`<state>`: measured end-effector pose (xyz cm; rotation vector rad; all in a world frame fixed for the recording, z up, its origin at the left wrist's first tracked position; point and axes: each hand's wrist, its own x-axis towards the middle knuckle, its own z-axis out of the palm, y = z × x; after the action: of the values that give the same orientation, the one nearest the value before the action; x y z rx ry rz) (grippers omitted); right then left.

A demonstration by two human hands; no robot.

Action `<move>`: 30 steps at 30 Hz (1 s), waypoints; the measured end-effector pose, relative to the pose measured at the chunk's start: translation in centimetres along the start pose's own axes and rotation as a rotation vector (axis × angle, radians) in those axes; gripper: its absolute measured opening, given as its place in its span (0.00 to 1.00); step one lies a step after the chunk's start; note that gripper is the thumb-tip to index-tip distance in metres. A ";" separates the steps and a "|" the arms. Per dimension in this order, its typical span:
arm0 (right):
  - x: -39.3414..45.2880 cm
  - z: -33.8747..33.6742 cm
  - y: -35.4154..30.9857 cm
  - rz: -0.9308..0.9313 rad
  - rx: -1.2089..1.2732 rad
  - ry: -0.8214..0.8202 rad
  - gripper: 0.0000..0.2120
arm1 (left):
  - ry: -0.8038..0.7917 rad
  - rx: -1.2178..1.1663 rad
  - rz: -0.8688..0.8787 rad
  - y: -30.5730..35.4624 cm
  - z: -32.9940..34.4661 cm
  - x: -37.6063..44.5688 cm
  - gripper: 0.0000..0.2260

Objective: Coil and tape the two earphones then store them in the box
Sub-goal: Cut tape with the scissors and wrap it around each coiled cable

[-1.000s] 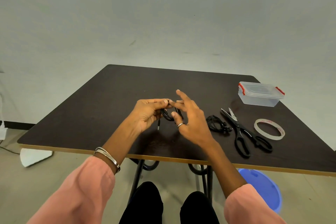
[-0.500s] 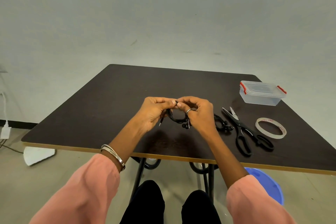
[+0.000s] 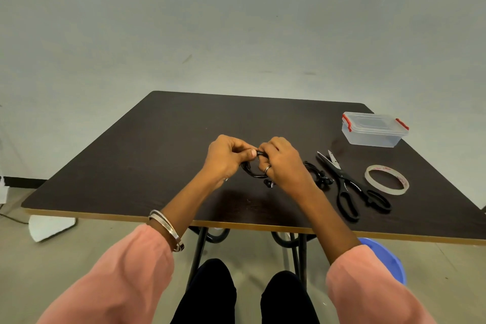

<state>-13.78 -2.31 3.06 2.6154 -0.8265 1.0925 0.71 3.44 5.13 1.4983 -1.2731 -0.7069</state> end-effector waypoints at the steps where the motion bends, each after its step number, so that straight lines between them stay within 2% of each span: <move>1: -0.1 0.2 0.1 -0.042 -0.055 0.023 0.12 | 0.004 -0.005 -0.008 0.0 0.2 -0.1 0.05; 7: -1.2 0.5 0.2 -0.067 -0.203 0.083 0.09 | 0.007 -0.128 -0.113 0.5 1.0 -0.5 0.05; 11: -1.9 0.3 0.0 -0.001 -0.097 0.131 0.03 | 0.051 -0.279 -0.160 1.2 1.4 -1.0 0.08; 17: -2.6 -0.1 0.2 0.167 0.172 0.192 0.07 | 0.122 -0.452 -0.199 0.8 2.0 -1.5 0.11; 21: -3.0 -0.8 -0.6 0.426 0.477 0.215 0.11 | 0.109 -0.506 -0.200 0.4 2.4 -1.8 0.13; 24: -2.6 -1.3 -0.6 0.656 0.724 0.125 0.14 | 0.087 -0.535 -0.161 0.2 2.4 -1.9 0.13; 26: -2.4 -1.5 -0.5 0.754 0.860 0.068 0.12 | 0.071 -0.528 -0.129 0.2 2.3 -2.0 0.15; 30: -2.1 -2.0 -0.7 0.777 1.020 0.045 0.08 | 0.056 -0.495 -0.114 0.0 2.2 -2.0 0.17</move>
<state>-15.81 -0.12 3.02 3.0048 -1.7103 2.2473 -1.80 4.65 4.13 1.1766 -0.8897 -0.9675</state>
